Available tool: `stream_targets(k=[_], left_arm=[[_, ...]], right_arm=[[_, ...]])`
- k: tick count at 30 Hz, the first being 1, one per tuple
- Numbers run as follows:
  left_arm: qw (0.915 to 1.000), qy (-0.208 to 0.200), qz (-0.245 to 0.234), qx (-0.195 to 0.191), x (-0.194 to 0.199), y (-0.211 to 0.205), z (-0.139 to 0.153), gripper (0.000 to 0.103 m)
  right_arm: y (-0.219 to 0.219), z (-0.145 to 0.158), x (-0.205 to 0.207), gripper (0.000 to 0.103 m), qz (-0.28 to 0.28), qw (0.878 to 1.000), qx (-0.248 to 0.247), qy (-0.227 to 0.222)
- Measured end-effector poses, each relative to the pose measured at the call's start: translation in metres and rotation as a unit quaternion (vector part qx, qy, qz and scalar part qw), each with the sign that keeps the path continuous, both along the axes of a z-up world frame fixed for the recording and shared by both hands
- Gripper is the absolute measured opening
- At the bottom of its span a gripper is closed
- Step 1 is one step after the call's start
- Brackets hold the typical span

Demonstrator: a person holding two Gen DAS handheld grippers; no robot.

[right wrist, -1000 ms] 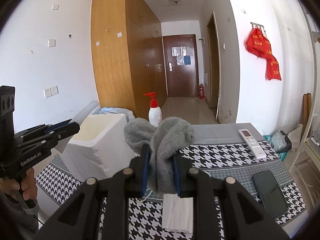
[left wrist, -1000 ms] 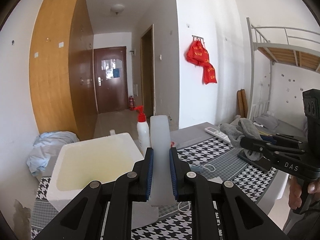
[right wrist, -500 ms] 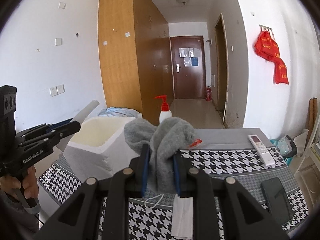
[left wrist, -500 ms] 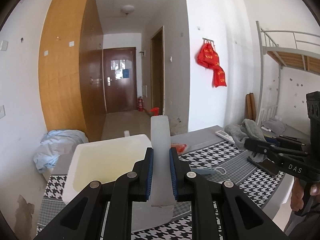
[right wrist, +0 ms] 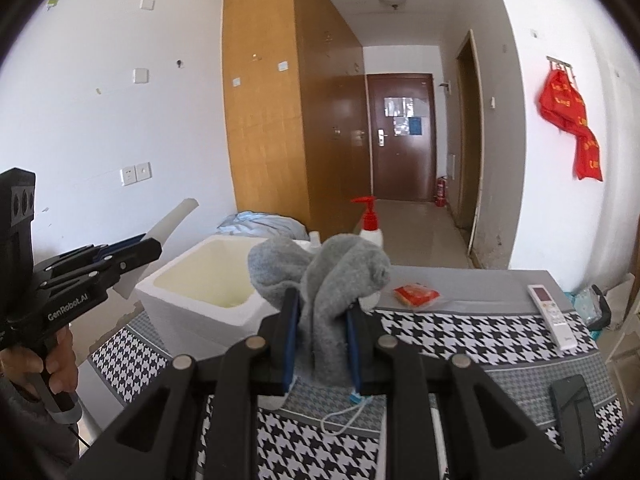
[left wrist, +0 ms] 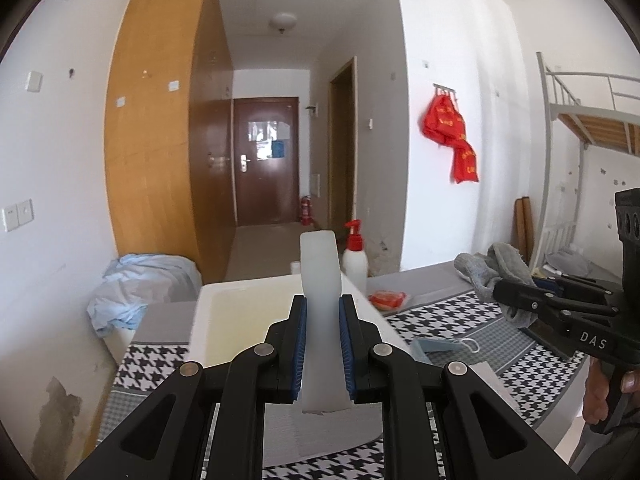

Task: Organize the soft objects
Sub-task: 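Carry the sock with the right gripper while the left gripper carries the cloth toward the foam box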

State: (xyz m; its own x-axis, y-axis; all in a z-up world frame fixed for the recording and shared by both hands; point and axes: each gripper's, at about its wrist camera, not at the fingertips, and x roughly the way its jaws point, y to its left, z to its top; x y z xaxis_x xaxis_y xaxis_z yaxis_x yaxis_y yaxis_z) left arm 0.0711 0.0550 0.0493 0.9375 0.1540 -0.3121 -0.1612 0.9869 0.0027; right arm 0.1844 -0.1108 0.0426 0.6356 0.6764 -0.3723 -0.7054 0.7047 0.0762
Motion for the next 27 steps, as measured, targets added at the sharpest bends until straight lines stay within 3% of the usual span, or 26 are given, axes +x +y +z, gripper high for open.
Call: stream_targets(k=[27], left_arm=[[0.9966,-0.003,0.083,0.001,-0.025,0.056,-0.003,0.017]], right_arm=[[0.076,0.005,0.004,0.025,0.065,0.998,-0.02,0.01]])
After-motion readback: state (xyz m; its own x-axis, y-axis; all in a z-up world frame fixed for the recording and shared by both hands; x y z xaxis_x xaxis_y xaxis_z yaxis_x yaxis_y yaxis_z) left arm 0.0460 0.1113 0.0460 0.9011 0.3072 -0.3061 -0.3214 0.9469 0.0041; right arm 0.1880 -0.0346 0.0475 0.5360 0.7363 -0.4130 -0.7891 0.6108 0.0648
